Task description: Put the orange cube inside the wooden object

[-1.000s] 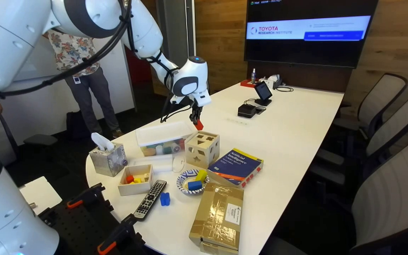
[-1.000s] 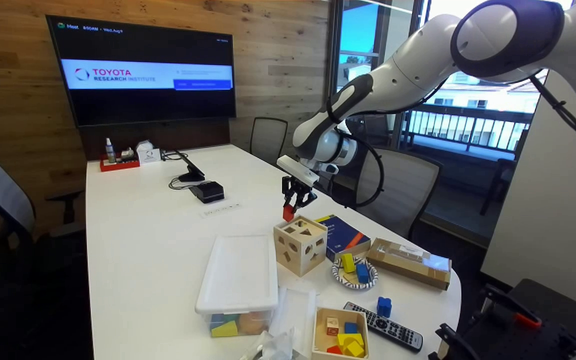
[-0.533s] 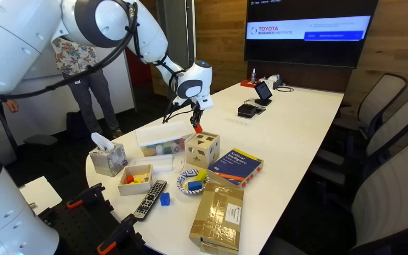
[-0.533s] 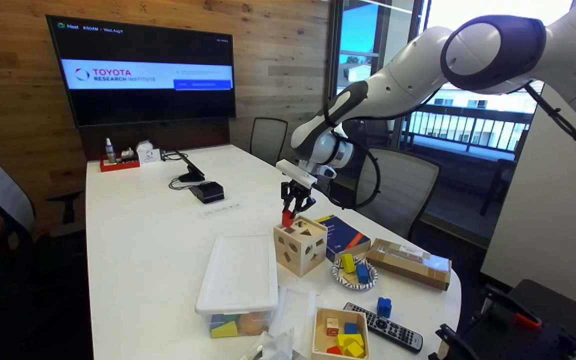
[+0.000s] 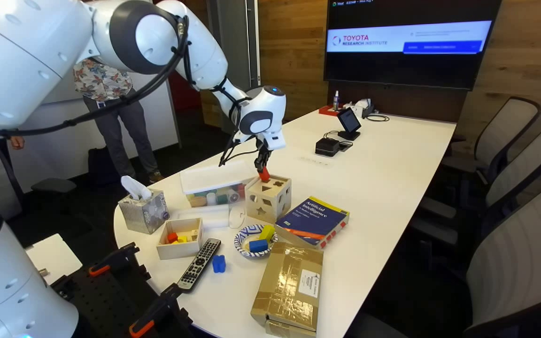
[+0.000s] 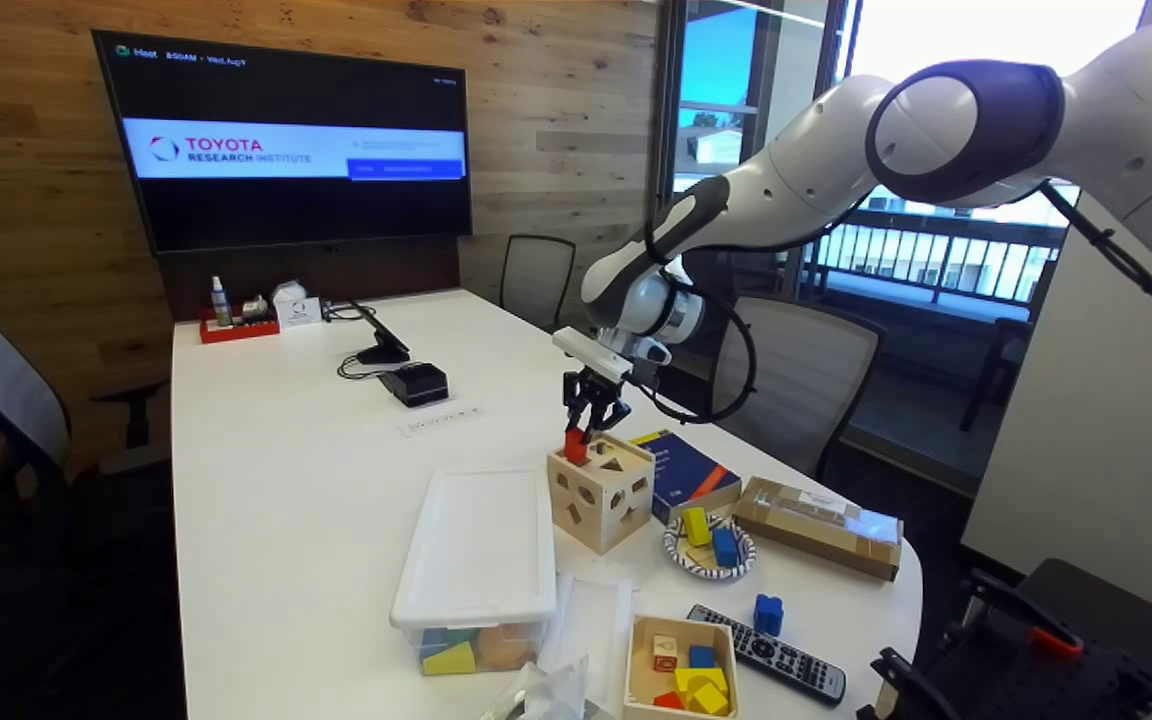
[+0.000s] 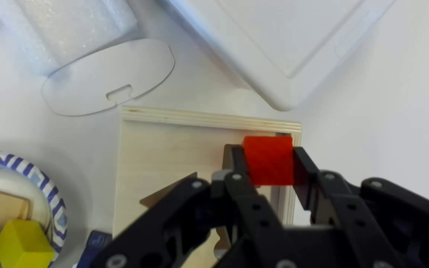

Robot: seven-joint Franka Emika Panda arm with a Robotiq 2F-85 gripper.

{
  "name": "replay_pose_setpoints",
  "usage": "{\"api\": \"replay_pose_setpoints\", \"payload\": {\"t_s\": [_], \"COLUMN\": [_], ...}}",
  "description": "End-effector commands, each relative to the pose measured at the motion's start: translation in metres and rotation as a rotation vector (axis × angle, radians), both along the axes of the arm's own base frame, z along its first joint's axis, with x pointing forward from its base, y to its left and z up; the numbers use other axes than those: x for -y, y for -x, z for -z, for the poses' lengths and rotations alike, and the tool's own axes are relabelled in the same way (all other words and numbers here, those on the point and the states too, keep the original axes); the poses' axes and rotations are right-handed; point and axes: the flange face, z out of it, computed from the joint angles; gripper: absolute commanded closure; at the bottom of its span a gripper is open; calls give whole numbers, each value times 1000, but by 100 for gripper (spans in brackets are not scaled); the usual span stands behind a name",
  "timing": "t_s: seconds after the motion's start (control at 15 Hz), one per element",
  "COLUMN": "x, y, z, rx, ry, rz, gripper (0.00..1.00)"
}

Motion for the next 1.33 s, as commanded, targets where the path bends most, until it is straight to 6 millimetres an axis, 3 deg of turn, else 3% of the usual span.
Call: {"api": "replay_pose_setpoints", "payload": {"t_s": [0.0, 1.27], "x": [4, 23], "y": [-8, -8], "z": [0, 15], "rx": [-21, -100], "ry": [-30, -103], "rz": [20, 85], "gripper": [92, 92]}}
